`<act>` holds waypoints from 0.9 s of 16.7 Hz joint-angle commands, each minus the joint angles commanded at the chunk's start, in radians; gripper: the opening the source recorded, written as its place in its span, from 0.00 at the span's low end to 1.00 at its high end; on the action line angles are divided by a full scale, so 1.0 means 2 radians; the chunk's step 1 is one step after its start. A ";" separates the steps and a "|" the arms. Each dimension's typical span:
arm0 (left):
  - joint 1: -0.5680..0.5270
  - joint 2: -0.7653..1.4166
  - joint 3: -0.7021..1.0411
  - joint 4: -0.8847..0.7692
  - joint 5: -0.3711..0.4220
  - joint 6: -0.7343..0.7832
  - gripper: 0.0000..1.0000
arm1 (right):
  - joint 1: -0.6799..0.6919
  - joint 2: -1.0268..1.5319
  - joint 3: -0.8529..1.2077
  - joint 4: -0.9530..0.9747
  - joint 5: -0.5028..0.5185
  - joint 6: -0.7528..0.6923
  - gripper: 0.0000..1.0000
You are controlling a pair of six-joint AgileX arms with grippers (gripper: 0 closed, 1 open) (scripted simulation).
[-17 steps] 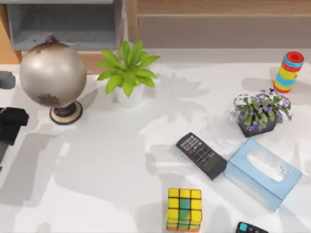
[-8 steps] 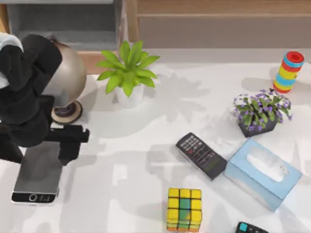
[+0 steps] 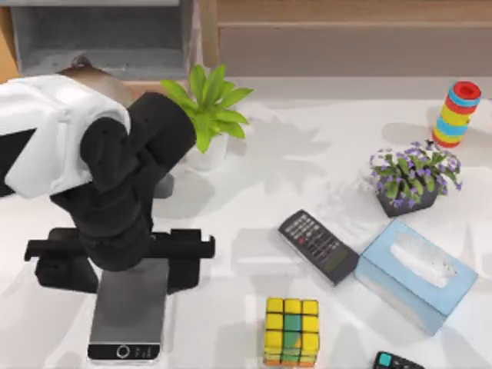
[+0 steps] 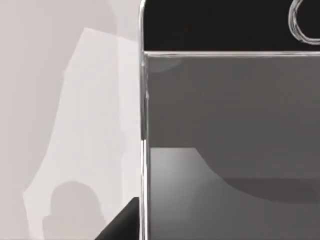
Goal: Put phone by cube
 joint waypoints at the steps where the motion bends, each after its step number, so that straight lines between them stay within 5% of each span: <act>1: -0.014 0.000 0.000 0.001 0.000 -0.015 0.00 | 0.000 0.000 0.000 0.000 0.000 0.000 1.00; 15: -0.057 0.000 0.001 0.008 0.004 -0.060 0.00 | 0.000 0.000 0.000 0.000 0.000 0.000 1.00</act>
